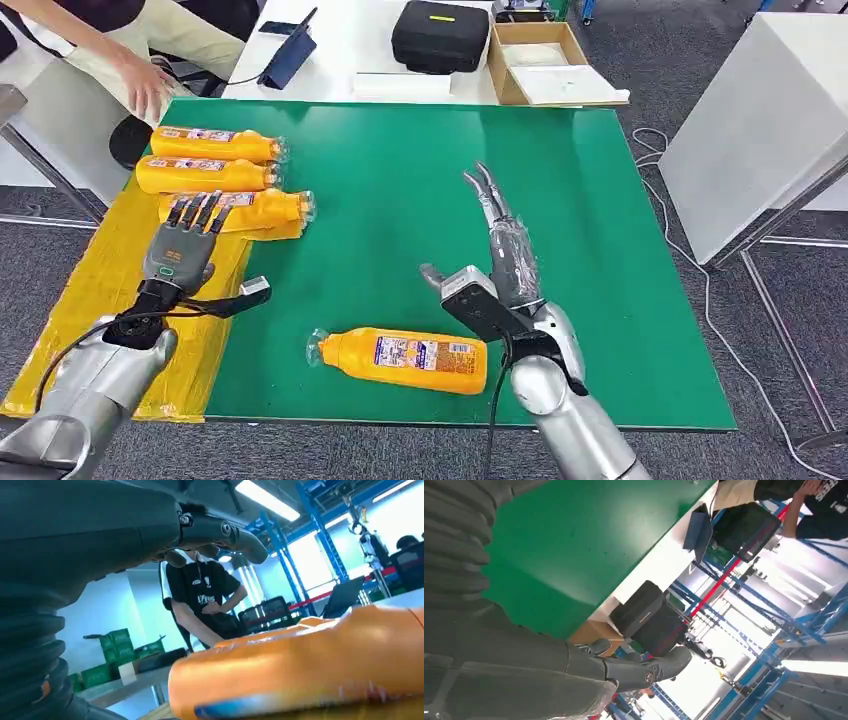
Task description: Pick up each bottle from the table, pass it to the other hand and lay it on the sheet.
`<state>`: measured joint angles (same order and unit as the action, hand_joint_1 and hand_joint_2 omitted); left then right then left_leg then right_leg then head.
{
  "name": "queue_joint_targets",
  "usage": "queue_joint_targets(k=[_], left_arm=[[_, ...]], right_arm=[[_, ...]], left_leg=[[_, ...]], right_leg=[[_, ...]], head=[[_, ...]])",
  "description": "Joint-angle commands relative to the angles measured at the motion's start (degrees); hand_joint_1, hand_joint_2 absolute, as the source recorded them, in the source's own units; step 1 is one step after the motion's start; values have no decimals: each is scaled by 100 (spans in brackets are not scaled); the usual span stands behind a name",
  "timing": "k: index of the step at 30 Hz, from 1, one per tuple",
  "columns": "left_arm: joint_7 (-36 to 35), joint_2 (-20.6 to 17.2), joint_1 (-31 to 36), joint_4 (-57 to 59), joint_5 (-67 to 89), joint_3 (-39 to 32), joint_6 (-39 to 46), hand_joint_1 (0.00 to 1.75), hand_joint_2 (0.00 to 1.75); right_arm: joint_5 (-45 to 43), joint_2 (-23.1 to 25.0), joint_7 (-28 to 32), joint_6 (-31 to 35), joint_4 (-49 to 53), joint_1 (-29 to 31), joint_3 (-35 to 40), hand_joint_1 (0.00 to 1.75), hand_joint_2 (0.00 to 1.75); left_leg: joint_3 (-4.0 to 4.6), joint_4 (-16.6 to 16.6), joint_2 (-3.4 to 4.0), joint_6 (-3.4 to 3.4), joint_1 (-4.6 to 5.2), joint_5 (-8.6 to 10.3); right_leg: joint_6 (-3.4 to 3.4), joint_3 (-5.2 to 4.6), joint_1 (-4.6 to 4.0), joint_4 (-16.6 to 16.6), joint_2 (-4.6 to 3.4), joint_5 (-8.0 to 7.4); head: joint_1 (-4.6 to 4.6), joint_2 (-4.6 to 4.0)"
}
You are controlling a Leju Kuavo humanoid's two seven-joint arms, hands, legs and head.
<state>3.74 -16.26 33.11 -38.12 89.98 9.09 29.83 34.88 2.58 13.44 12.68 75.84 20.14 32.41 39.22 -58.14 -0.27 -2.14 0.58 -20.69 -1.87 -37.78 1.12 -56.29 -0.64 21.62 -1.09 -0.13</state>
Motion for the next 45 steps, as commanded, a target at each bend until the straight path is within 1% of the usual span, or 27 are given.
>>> queue_joint_targets(k=[1,7,8,9,10,13,14,16,17,18,19,20,22,23,24,25,26,27,29,32,35,36,39,40,41,42,45], left_arm=[[88,369,319,397,-73,-307,-100,0,175],[340,788,320,-181,-569,-585,-97,0,175],[339,808,342,-191,-563,-570,-129,0,175],[335,822,355,-209,-564,-558,-155,0,175],[335,822,355,-209,-564,-558,-155,0,175],[323,804,329,-221,-581,-563,-151,0,175],[420,845,337,-240,-729,-598,-92,0,175],[517,983,469,-208,-927,-575,-97,0,175],[512,1042,535,-187,-950,-539,-102,0,175],[506,1117,639,-128,-994,-500,-104,0,175],[501,1151,698,-45,-1023,-458,-156,0,175],[504,1246,824,98,-1076,-420,-102,0,175],[469,1351,1032,307,-1174,-388,3,0,175],[470,1415,1158,386,-1323,-396,77,0,175],[528,1465,1216,355,-1562,-484,125,0,175],[663,1498,1244,286,-1887,-569,112,0,175],[749,1530,1266,193,-2190,-645,83,0,175],[963,1564,1226,-4,-2727,-822,-11,0,175],[1411,1570,1086,-536,-3923,-1147,-441,0,175],[1536,1431,895,-917,-4645,-1181,-439,0,175],[1607,1421,852,-901,-4885,-1110,-261,0,175],[1614,1453,828,-902,-4817,-1064,-54,0,175],[1579,1509,831,-868,-4773,-1017,44,0,175],[1579,1509,831,-868,-4773,-1017,44,0,175],[1563,1512,854,-839,-4808,-991,1,0,175],[1558,1523,877,-816,-4898,-973,-55,0,175],[1524,1629,987,-647,-4980,-913,-54,0,175]], right_arm=[[74,-114,-2,-110,195,66,268,0,175],[421,-442,-235,-605,953,-50,713,0,175],[428,-451,-248,-617,982,-54,722,0,175],[432,-461,-269,-628,1016,-59,728,0,175],[432,-461,-269,-628,1016,-59,728,0,175],[432,-474,-273,-630,1024,-55,723,0,175],[508,-528,-315,-707,1022,4,802,0,175],[715,-690,-526,-928,1159,187,991,0,175],[757,-761,-613,-1046,1175,299,1066,0,175],[795,-866,-685,-1169,1183,459,1173,0,175],[680,-910,-745,-1300,1166,505,1212,0,175],[556,-1010,-727,-1445,1107,616,1302,0,175],[384,-1082,-764,-1556,1082,795,1449,0,175],[134,-1136,-852,-1701,1075,923,1553,0,175],[-53,-1188,-930,-1841,1039,1024,1631,0,175],[-224,-1265,-995,-1936,1006,1112,1721,0,175],[-306,-1325,-1040,-1956,943,1178,1805,0,175],[-439,-1393,-1054,-2046,812,1212,1881,0,175],[-555,-1527,-1064,-2139,598,1446,2117,0,175],[-764,-1602,-1079,-2229,362,1646,2332,0,175],[-865,-1676,-1182,-2271,253,1648,2455,0,175],[-884,-1727,-1203,-2271,240,1627,2491,0,175],[-909,-1767,-1222,-2264,226,1612,2513,0,175],[-909,-1767,-1222,-2264,226,1612,2513,0,175],[-944,-1770,-1254,-2257,240,1620,2517,0,175],[-999,-1782,-1294,-2251,243,1624,2528,0,175],[-1092,-1838,-1362,-2270,107,1539,2595,0,175]], left_leg=[[-41,3,-13,18,-2,-15],[-19,2,-20,11,-2,-6],[-40,-1,-31,18,-3,-16],[-28,-1,-29,14,-3,-11],[-47,-3,-35,20,-3,-20],[-21,2,-14,12,-1,-7],[-38,1,-12,17,-2,-15],[-16,1,-10,11,0,-6],[-30,-3,-16,17,-4,-13],[-19,-4,-24,14,-1,-8],[-11,-5,-20,11,0,-5],[-25,-11,-33,18,-2,-12],[-9,-3,-21,8,0,-1],[-26,-7,-27,14,-1,-9],[-12,-5,-19,9,-1,-3],[-50,-8,-29,22,-1,-19],[-12,-9,-20,8,0,-3],[-32,-10,-22,13,0,-11],[-16,-2,-10,5,1,-1],[-36,-5,8,10,3,-13],[-33,2,7,7,1,-7],[-49,4,5,12,2,-12],[-18,2,-7,1,1,1],[-62,4,-10,15,0,-17],[-28,1,-5,4,1,-4],[-58,2,-2,13,2,-16],[-24,1,-11,4,1,-2]], right_leg=[[13,45,-3,3,20,18],[8,24,-2,3,25,12],[12,48,-4,1,39,25],[9,36,-4,1,35,19],[13,57,-4,0,44,30],[7,25,-2,3,18,10],[11,43,-3,3,19,17],[6,19,-1,2,16,7],[10,36,-5,0,25,15],[8,25,-3,-3,32,14],[6,15,-2,-3,26,9],[10,34,-4,-8,41,20],[4,15,-2,0,25,5],[7,35,-3,-2,33,14],[3,19,-2,-2,24,6],[12,62,-3,-3,39,24],[3,23,-2,-5,25,7],[8,43,-3,-5,29,16],[1,25,-3,4,14,0],[6,44,-3,2,-1,7],[4,42,-2,7,0,3],[8,58,0,7,5,10],[2,29,-1,5,11,1],[12,74,-2,7,20,18],[4,39,-1,5,10,4],[10,68,-1,7,11,14],[4,37,-2,5,16,3]], head=[[-2,0],[-2,0],[0,0],[-2,0],[0,0],[0,0],[0,0],[-2,0],[-2,0],[-2,0],[-2,0],[-2,0],[-2,0],[0,0],[-2,0],[0,0],[0,0],[-2,0],[-2,0],[0,0],[0,0],[-4,0],[-2,0],[-2,0],[-2,0],[-2,0],[-2,0]])
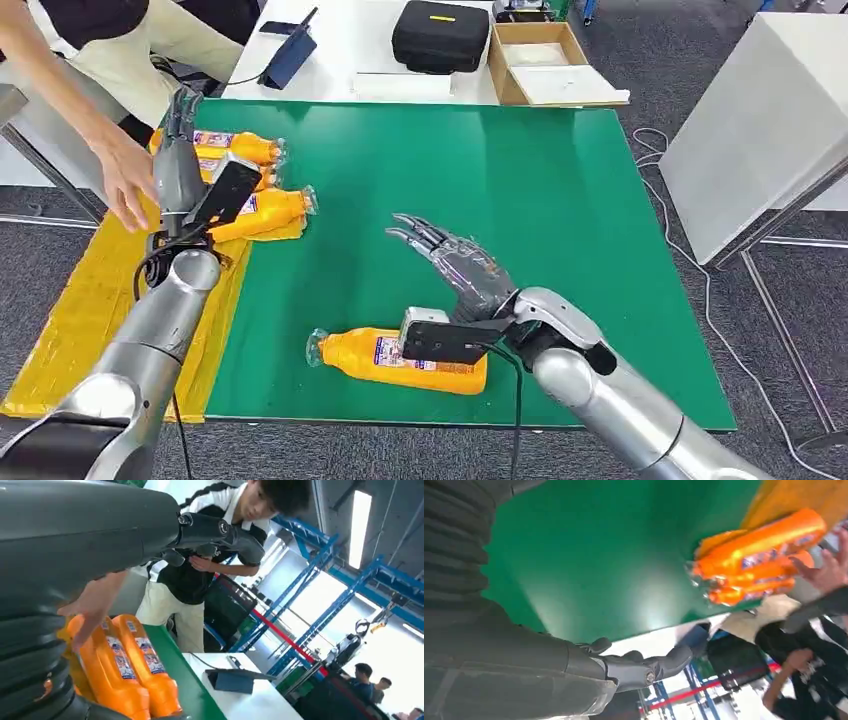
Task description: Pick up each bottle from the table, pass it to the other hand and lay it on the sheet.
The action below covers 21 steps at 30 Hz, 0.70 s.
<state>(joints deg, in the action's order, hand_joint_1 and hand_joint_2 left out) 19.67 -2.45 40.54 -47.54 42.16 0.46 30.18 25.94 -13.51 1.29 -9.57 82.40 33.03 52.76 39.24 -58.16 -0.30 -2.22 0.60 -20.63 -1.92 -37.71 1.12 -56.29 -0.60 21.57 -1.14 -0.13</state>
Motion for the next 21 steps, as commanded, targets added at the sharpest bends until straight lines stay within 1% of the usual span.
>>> queue_joint_targets(k=[1,2,3,4,5,6,7,8,9,10,11,12,13,15,16,17,19,20,21], left_arm=[[-53,257,262,379,-189,-17,-25,0,175],[-49,264,267,451,-240,-5,-19,0,175],[-24,261,260,490,-288,-5,-7,0,175],[-2,253,252,508,-309,2,10,0,175],[28,241,252,542,-354,2,10,0,175],[42,228,262,584,-377,18,38,0,175],[49,223,262,631,-427,7,36,0,175],[84,228,271,688,-506,-10,39,0,175],[109,225,297,770,-562,-6,82,0,175],[121,226,304,803,-598,-12,82,0,175],[148,226,310,849,-654,-20,90,0,175],[150,226,311,858,-662,-23,94,0,175],[150,226,311,858,-662,-23,94,0,175],[187,236,331,927,-717,-17,116,0,175],[195,243,337,938,-732,-15,117,0,175],[201,268,353,953,-741,-1,125,0,175],[199,279,353,960,-769,17,141,0,175],[194,281,345,957,-773,23,150,0,175],[175,281,340,955,-780,28,159,0,175]], right_arm=[[-239,-278,-132,-10,-566,190,581,0,175],[-298,-320,-90,48,-583,98,579,0,175],[-318,-354,-52,83,-579,35,592,0,175],[-316,-371,-30,112,-576,3,607,0,175],[-319,-385,-27,113,-571,6,635,0,175],[-345,-395,-19,120,-579,16,664,0,175],[-401,-400,-8,103,-601,12,677,0,175],[-445,-395,3,87,-638,14,710,0,175],[-499,-372,8,90,-678,14,730,0,175],[-523,-356,11,91,-694,-1,743,0,175],[-548,-338,15,85,-721,-19,772,0,175],[-547,-336,15,86,-727,-28,782,0,175],[-547,-336,15,86,-727,-28,782,0,175],[-545,-326,20,60,-787,-7,865,0,175],[-541,-318,25,42,-802,12,892,0,175],[-545,-270,38,19,-820,47,928,0,175],[-547,-184,41,19,-861,76,963,0,175],[-554,-144,50,-1,-861,91,982,0,175],[-567,-114,55,-44,-884,115,1016,0,175]], left_leg=[[-40,2,-11,17,-3,-13],[-29,5,-14,13,-2,-6],[-43,6,-17,17,-2,-12],[-37,6,-15,15,-2,-10],[-28,8,-11,12,2,-6],[-45,9,-14,17,2,-12],[-30,7,-8,13,3,-8],[-50,8,-8,21,2,-16],[-36,7,-6,16,4,-11],[-90,14,-7,34,4,-30],[-31,7,-4,14,3,-9],[-53,8,-8,21,3,-16],[-40,7,-5,17,1,-12],[-42,7,-4,18,3,-13],[-26,4,-2,13,1,-9],[-42,5,-3,19,1,-15],[-27,4,0,13,2,-9],[-49,3,0,21,0,-19],[-32,2,2,15,0,-12]], right_leg=[[12,45,-4,6,18,15],[9,33,-3,8,19,10],[12,49,-4,9,23,16],[11,42,-5,10,20,13],[8,32,-2,10,15,8],[12,48,-2,10,20,16],[10,32,-1,8,12,10],[15,51,-3,9,15,18],[11,36,-1,7,11,12],[24,90,-2,13,18,31],[10,32,-3,8,10,9],[15,53,-3,8,16,18],[12,39,-4,9,12,12],[13,39,-2,7,11,14],[9,24,-3,7,7,8],[13,41,-4,7,11,14],[9,24,-2,5,6,8],[15,47,-4,5,8,17],[11,30,-3,5,5,10]], head=[[2,0],[4,0],[2,0],[4,0],[2,0],[2,0],[4,0],[2,0],[2,0],[2,0],[0,0],[2,0],[2,0],[2,0],[2,0],[2,0],[2,0],[2,0],[2,0]])
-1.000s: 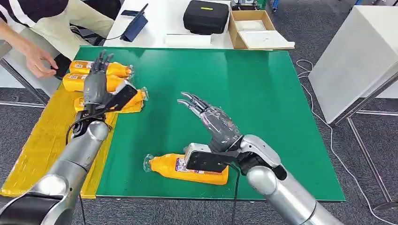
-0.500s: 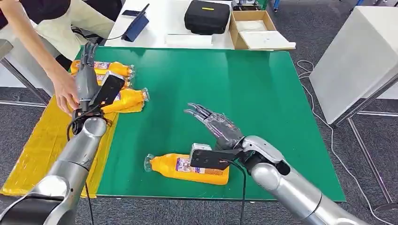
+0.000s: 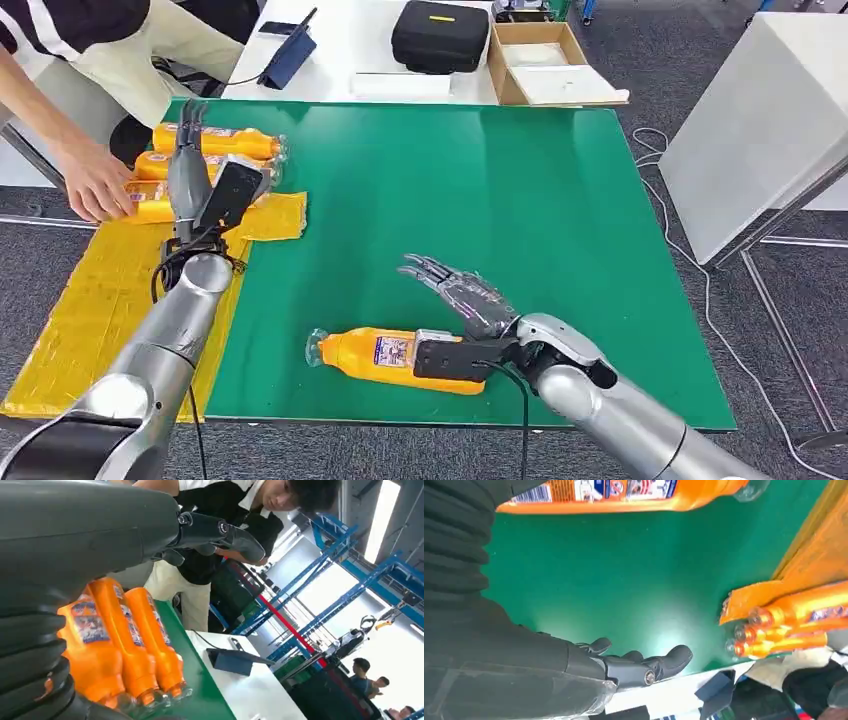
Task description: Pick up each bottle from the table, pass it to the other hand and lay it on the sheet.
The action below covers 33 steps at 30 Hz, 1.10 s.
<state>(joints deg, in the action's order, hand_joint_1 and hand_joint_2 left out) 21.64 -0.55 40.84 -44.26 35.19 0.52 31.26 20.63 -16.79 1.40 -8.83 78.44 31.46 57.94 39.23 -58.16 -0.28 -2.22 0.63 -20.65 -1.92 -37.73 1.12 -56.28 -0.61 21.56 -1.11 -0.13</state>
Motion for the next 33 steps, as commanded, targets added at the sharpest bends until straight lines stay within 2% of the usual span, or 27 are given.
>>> queue_joint_targets(k=[1,2,5,6,8,9,11,14,17,19,20,21,22,33], left_arm=[[-25,89,308,626,-86,23,53,0,175],[-25,89,308,626,-86,23,53,0,175],[-54,72,296,630,-152,21,87,0,175],[-58,72,272,611,-181,13,112,0,175],[-44,73,190,547,-219,29,128,0,175],[-44,79,176,548,-220,27,135,0,175],[-31,113,120,500,-220,43,133,0,175],[-39,156,54,414,-225,47,136,0,175],[-104,180,42,343,-198,68,80,0,175],[-123,190,76,388,-189,82,42,0,175],[-123,198,83,388,-188,83,44,0,175],[-129,212,98,404,-187,89,36,0,175],[-120,222,128,457,-197,85,41,0,175],[-98,257,167,523,-226,84,35,0,175]], right_arm=[[-38,233,43,-122,-495,283,505,0,175],[-38,233,43,-122,-495,283,505,0,175],[-82,353,23,-151,-627,306,541,0,175],[-76,412,26,-145,-722,306,560,0,175],[-43,540,17,-124,-975,299,625,0,175],[-44,544,16,-121,-987,283,630,0,175],[-11,606,43,-119,-1145,286,690,0,175],[52,639,47,-48,-1230,205,735,0,175],[145,663,-7,72,-1261,64,742,0,175],[239,667,-78,166,-1275,-20,730,0,175],[252,666,-83,174,-1276,-38,738,0,175],[266,661,-89,193,-1276,-73,736,0,175],[284,656,-100,217,-1276,-118,684,0,175],[467,645,-170,346,-1329,-218,633,0,175]], left_leg=[[-20,3,1,11,-2,-7],[-39,3,3,19,-1,-15],[-27,3,3,14,0,-10],[-73,6,5,30,-1,-27],[-19,5,4,11,0,-5],[-48,7,8,22,-2,-16],[-30,7,3,15,-2,-9],[-58,10,2,23,-1,-19],[-27,7,-1,12,-2,-8],[-64,10,-1,23,-2,-22],[-21,6,-5,10,-3,-5],[-48,8,-7,20,-3,-16],[-24,5,-8,13,-2,-7],[-25,4,-5,14,-1,-8]], right_leg=[[8,21,-3,4,3,5],[13,39,-2,4,3,13],[10,27,-1,3,2,8],[22,72,-3,6,5,25],[8,18,-2,6,-1,3],[16,46,-3,7,-1,13],[11,30,-3,7,2,7],[17,58,-3,10,5,17],[9,29,-2,9,5,8],[17,66,-4,12,9,21],[8,24,-3,8,8,6],[15,51,-4,9,13,18],[10,27,-3,6,11,9],[10,27,-2,4,10,10]], head=[[0,0],[0,0],[0,0],[0,0],[2,0],[0,0],[0,0],[0,0],[0,0],[0,0],[0,0],[2,0],[0,0],[0,0]])
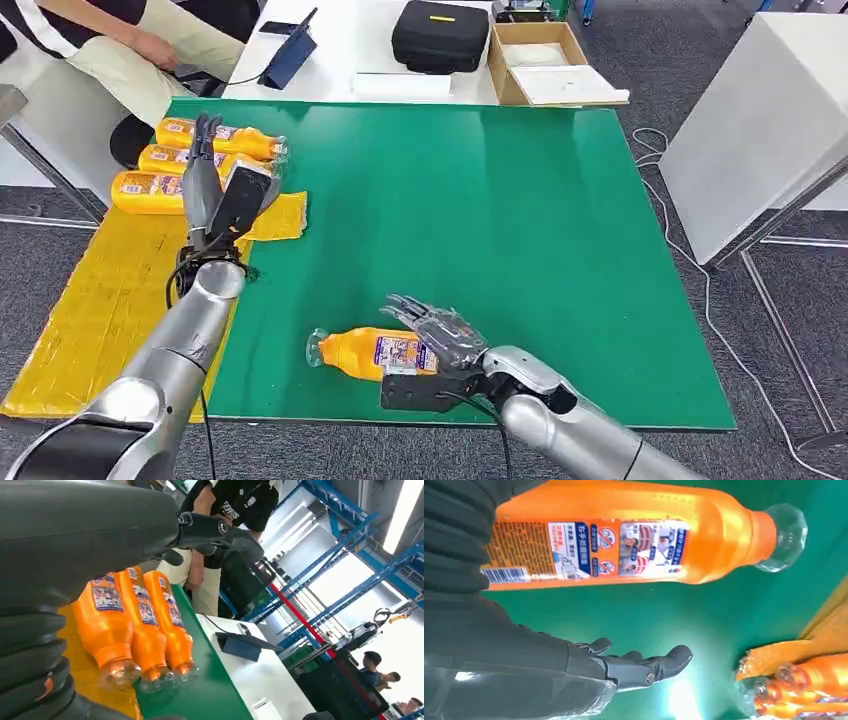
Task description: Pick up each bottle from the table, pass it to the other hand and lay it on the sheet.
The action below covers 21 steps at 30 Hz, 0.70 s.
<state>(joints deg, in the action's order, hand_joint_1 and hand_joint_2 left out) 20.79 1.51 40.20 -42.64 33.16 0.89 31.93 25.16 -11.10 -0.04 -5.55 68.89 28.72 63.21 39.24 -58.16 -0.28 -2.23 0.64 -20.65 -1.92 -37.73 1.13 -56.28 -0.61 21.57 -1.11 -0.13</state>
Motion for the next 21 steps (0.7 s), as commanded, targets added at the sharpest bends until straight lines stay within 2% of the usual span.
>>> queue_joint_targets(k=[1,3,4,9,11,12,14,15,19,21], left_arm=[[-20,63,232,358,-26,41,-33,0,175],[-58,79,214,327,0,39,-31,0,175],[-61,86,206,318,1,40,-38,0,175],[-90,86,190,286,11,30,-52,0,175],[-90,86,190,286,11,30,-52,0,175],[-90,86,190,286,11,30,-52,0,175],[-99,82,205,293,11,26,-65,0,175],[-108,82,219,298,9,22,-69,0,175],[-113,68,232,355,-7,8,-73,0,175],[-93,68,149,327,-35,-4,-64,0,175]], right_arm=[[52,85,-51,30,-397,44,90,0,175],[122,68,-86,47,-411,0,52,0,175],[127,40,-86,49,-423,-16,45,0,175],[225,-17,-136,92,-447,-85,16,0,175],[225,-17,-136,92,-447,-85,16,0,175],[225,-17,-136,92,-447,-85,16,0,175],[245,-32,-151,100,-429,-116,0,0,175],[263,-38,-160,103,-426,-124,1,0,175],[435,-89,-207,156,-389,-193,-33,0,175],[515,-160,-220,187,-334,-249,-82,0,175]], left_leg=[[-69,7,-7,29,-3,-25],[-24,4,-5,13,-2,-7],[-41,6,-7,18,-2,-14],[-21,5,-6,11,-2,-6],[-49,4,-9,21,-2,-18],[-28,4,-5,14,-1,-9],[-60,6,-7,25,-2,-22],[-107,15,-6,41,-1,-36],[-35,4,-9,18,-2,-12],[-53,4,-7,24,-3,-20]], right_leg=[[21,70,-4,7,16,26],[9,25,-3,5,9,9],[13,42,-2,6,13,16],[8,23,-2,6,9,7],[15,51,-2,4,16,20],[11,29,-2,4,10,11],[19,62,-3,6,15,23],[30,108,-4,15,20,37],[13,38,-3,4,15,15],[17,55,-4,4,15,22]], head=[[2,0],[0,0],[0,0],[0,0],[2,0],[0,0],[0,0],[0,0],[0,0],[0,0]])
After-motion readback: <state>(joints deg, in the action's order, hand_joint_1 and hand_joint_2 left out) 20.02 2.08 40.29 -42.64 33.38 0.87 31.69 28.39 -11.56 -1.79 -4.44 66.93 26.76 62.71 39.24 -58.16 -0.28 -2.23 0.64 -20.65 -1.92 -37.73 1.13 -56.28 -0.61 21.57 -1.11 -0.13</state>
